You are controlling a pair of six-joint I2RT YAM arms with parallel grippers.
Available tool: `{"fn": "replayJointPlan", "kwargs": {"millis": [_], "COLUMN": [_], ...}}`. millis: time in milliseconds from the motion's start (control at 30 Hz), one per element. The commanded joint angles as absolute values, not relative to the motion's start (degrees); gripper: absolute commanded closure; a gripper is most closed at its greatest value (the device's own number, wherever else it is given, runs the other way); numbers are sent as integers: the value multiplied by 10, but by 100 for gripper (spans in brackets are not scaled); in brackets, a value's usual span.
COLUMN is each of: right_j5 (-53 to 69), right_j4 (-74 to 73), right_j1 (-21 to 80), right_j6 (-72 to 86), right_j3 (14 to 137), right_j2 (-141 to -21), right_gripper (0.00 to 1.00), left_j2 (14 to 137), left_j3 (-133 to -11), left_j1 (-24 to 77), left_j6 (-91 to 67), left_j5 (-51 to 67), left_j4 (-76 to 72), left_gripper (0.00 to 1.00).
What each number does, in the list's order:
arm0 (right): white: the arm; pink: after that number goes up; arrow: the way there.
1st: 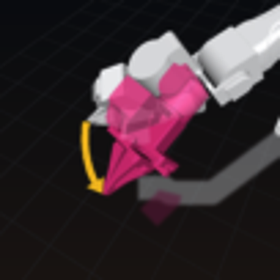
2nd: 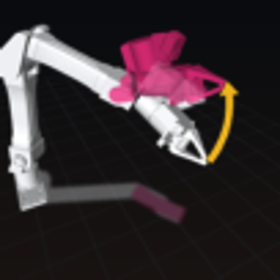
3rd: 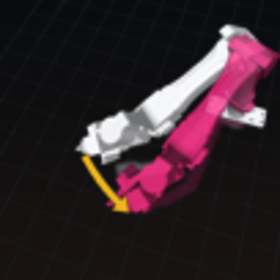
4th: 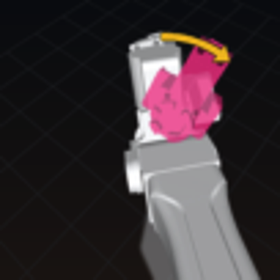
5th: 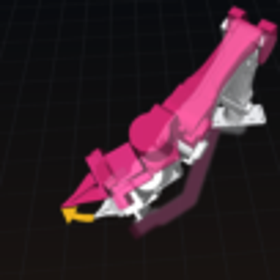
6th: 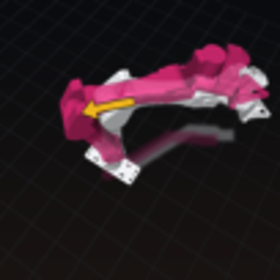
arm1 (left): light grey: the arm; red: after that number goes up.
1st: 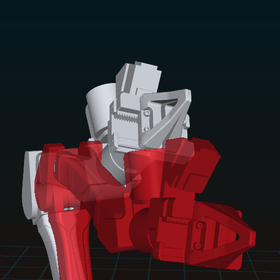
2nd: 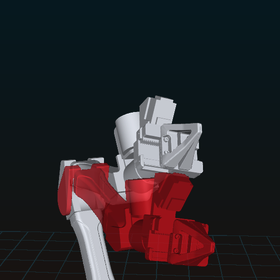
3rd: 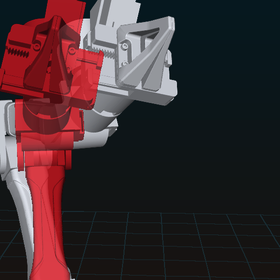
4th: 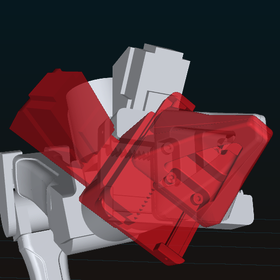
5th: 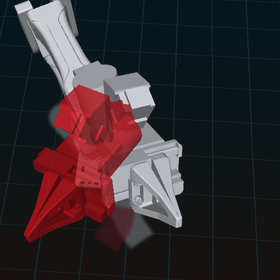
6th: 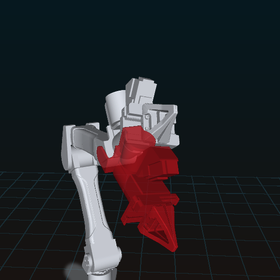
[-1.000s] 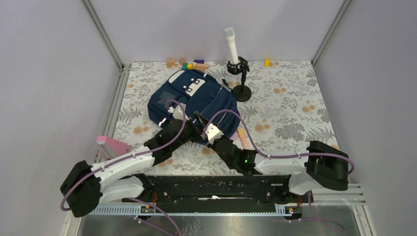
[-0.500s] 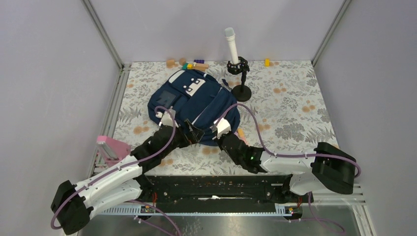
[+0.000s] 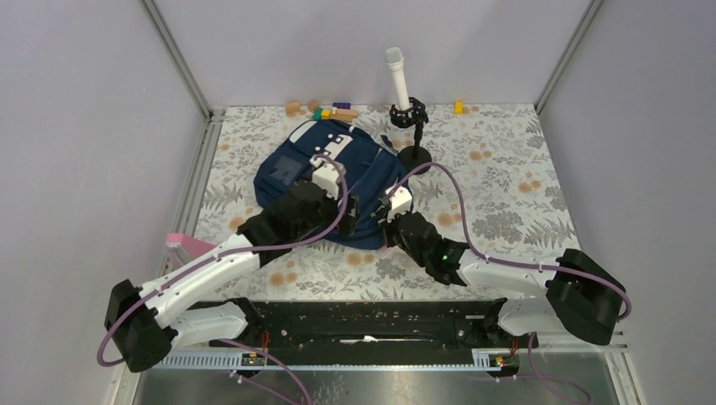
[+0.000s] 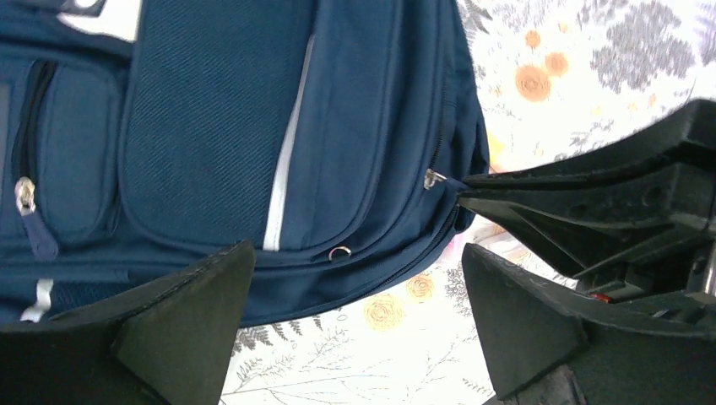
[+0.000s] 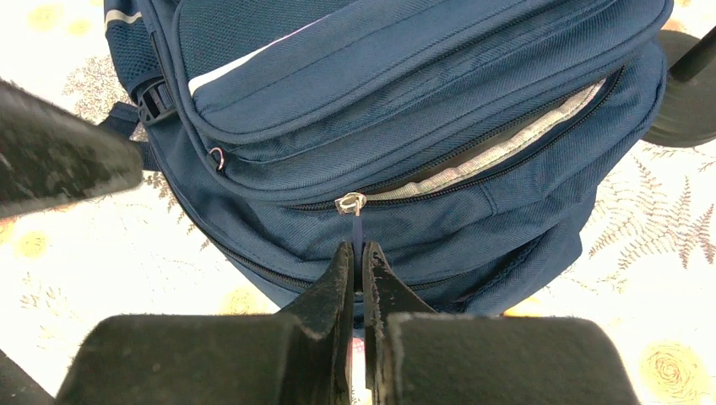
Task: Pack the student bag
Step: Zip the student bag at the center of the board.
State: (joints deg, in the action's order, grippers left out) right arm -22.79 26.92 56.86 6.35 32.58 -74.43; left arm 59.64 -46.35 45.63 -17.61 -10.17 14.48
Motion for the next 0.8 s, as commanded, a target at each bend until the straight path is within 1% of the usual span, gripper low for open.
{"fn": "replayJointPlan", "kwargs": {"millis": [0, 100, 200, 400, 467, 533, 567, 600, 633, 667, 733, 767], "right_j5": [-193, -175, -154, -133, -128, -125, -123, -121, -120, -120, -121, -122], "right_j4": [271, 271, 271, 275, 279, 282, 284, 286, 288, 289, 291, 293], "right_j1": [528, 513, 499, 487, 485, 484, 483, 482, 482, 481, 480, 479], "right_j6": [93, 100, 115, 135, 140, 143, 144, 146, 147, 147, 147, 146], "right_j3": [331, 326, 323, 313, 308, 306, 305, 304, 303, 303, 302, 302], "right_j2": [-715, -701, -690, -677, -675, -676, -677, -676, -676, -676, -677, -678], "right_gripper": [100, 100, 100, 100, 100, 100, 100, 100, 100, 100, 100, 100], "left_j2": [662, 700, 726, 770, 786, 802, 812, 820, 828, 833, 837, 838], "left_j3": [-526, -539, -521, -497, -491, -489, -489, -491, -495, -496, -489, -484], "left_j1": [480, 508, 539, 551, 552, 556, 557, 557, 557, 557, 558, 557], "left_j6": [-47, 23, 85, 107, 116, 125, 129, 130, 128, 126, 126, 129], "left_j5": [-74, -105, -132, -175, -177, -195, -208, -221, -231, -236, -230, -227], "left_j4": [175, 170, 123, 20, 3, -20, -26, -29, -29, -29, -37, -44], "left_gripper": [2, 2, 2, 2, 5, 13, 19, 31, 36, 36, 32, 32]}}
